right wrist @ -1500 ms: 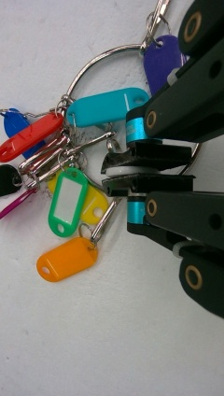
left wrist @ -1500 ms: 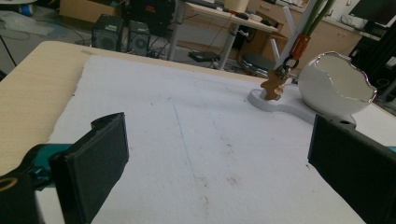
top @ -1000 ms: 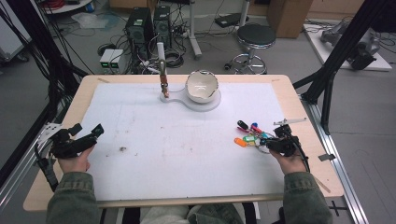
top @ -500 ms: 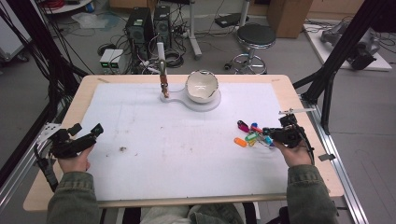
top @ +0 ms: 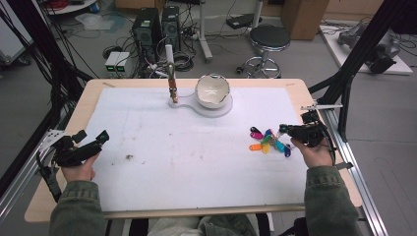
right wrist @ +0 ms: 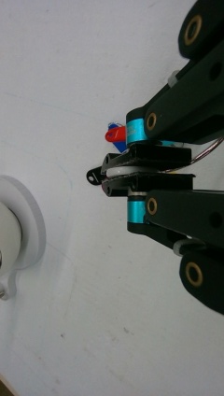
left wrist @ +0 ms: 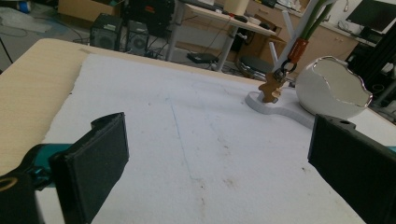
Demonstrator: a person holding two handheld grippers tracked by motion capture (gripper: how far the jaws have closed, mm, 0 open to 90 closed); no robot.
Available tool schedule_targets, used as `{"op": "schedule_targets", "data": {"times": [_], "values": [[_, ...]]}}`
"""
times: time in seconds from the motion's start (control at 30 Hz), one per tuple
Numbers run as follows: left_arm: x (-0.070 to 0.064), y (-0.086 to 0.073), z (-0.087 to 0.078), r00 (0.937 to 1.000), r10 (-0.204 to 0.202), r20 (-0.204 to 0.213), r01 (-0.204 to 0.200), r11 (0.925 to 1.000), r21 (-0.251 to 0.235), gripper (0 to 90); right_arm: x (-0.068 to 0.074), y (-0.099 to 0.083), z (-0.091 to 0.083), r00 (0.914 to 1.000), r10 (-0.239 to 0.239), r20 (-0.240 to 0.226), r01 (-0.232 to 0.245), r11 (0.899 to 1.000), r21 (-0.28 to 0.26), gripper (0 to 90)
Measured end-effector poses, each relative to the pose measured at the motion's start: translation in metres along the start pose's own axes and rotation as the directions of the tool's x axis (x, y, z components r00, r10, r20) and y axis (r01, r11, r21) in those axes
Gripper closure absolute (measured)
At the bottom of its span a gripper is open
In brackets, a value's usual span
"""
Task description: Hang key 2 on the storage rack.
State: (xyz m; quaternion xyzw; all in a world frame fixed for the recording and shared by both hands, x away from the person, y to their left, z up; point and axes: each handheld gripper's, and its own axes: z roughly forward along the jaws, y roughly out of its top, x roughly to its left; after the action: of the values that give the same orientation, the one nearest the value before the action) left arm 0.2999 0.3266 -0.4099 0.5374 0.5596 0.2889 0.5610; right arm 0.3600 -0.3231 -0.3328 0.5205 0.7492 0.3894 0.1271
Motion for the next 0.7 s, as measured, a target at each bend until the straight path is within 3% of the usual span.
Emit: {"op": "schedule_targets", "data": {"times": [0.7], "values": [[0.000, 0.000, 0.002, 0.9999, -0.011, 0.002, 0.011, 0.9999, -0.005, 5.6, 0.015, 0.033, -0.027, 0.9985, -0.022, -0.051, 0.017, 0.995, -0.095, 87.5]]}}
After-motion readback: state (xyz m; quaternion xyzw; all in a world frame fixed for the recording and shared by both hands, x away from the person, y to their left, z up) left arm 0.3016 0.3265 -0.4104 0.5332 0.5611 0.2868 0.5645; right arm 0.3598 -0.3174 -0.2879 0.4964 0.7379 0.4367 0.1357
